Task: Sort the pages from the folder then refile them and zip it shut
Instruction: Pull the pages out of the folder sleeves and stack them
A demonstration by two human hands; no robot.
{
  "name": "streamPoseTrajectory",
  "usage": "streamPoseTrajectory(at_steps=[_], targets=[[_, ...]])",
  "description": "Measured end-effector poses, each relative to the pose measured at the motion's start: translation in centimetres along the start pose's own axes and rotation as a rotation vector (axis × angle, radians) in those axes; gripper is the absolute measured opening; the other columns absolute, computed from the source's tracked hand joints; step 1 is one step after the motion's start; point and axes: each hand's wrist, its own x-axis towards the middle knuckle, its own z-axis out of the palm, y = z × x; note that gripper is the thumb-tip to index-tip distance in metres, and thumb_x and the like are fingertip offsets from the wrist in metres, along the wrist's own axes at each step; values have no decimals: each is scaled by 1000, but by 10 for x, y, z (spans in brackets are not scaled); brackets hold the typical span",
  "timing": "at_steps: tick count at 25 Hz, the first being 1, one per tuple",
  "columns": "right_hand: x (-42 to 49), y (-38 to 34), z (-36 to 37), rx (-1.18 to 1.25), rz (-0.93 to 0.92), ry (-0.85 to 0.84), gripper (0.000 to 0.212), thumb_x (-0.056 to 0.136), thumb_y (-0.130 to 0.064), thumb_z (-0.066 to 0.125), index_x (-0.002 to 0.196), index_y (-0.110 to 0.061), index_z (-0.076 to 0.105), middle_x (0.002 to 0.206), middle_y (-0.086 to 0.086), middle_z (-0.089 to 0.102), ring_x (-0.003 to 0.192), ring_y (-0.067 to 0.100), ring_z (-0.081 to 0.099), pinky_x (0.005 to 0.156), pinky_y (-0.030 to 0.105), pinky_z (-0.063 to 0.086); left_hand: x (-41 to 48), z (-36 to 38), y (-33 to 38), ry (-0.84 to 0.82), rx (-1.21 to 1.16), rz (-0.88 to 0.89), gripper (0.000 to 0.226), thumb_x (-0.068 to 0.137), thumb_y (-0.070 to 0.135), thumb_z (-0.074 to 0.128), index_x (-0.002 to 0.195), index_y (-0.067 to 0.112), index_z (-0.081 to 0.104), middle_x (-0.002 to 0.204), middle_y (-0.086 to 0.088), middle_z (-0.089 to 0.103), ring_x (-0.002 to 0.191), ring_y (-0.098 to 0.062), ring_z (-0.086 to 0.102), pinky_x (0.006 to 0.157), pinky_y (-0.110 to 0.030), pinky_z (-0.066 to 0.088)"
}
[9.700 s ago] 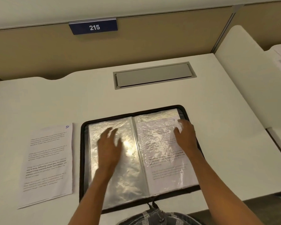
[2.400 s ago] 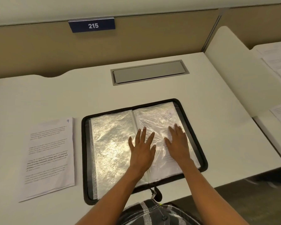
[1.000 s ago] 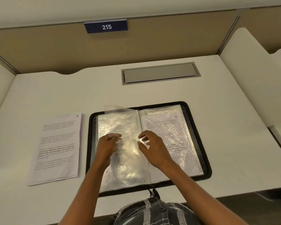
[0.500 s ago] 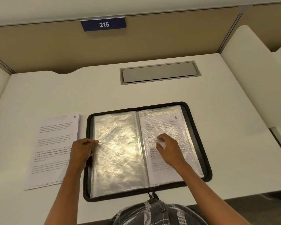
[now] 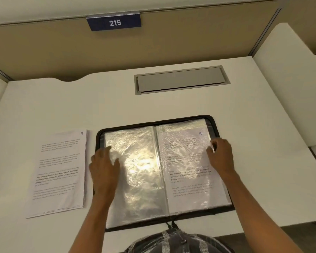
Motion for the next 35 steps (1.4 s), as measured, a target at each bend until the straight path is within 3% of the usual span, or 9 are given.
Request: streamPoseTrajectory(at_steps=[3,5,9,15,20,25,28,32,35], targets=[[31,-22,3,-30,-26,-21,34,95,-17,67,127,-7,60,123,12,58,117,29,55,97,38,45,-18,21,59,-121,-195,230,51,101,27,64,150,24,51,162,-3,40,149,-25,34,123,-49,31],[50,-37,11,-21,23,-66,43,97,-22,67,135,-6,56,132,15,55,122,30,54,102,40,44,-27,45,94,-231,-168,396,55,105,36,57,157,28,43,171,1,25,157,-19,20,128,-45,19],[73,-44,18,-19,104,-58,31,94,-20,72,121,-10,62,118,12,66,108,32,64,92,41,52,-29,86,130,-417,-59,524,61,109,43,45,164,26,26,174,0,7,161,-17,-1,130,-50,6],[70,-45,5,-22,87,34,1,92,-20,71,93,-21,70,91,-1,75,85,24,70,77,38,57,3,92,149,-343,-234,470,52,107,38,52,156,24,44,168,-2,31,157,-21,21,128,-50,13],[65,-42,-13,233,44,40,3,88,-11,76,90,-13,75,90,0,75,85,17,71,81,31,58,76,90,161,-363,-324,479,53,102,24,64,152,18,51,156,-8,48,145,-27,40,120,-46,34],[69,-47,-33,317,75,-76,6,86,-14,80,86,-19,77,85,-7,76,85,11,71,80,26,56,117,95,163,-441,-414,538,13,94,20,75,107,20,78,105,4,71,102,-16,63,94,-45,52],[75,-52,-36,238,68,-70,4,88,-14,78,88,-17,74,88,-6,75,84,12,71,81,30,57,118,95,164,-434,-432,534,10,92,17,78,101,20,80,97,6,75,93,-12,66,89,-42,55],[90,-82,-28,148,-159,44,8,93,-10,69,101,-14,69,99,-2,71,85,12,65,78,28,55,111,99,161,-310,-368,614,9,92,22,78,100,22,81,94,8,77,91,-13,67,87,-43,52],[106,-122,-14,208,-376,-159,14,95,-5,64,101,-13,73,96,-4,73,86,7,67,77,19,53,100,105,153,-144,-325,687,6,89,22,80,95,23,80,99,8,70,97,-16,58,86,-38,42]])
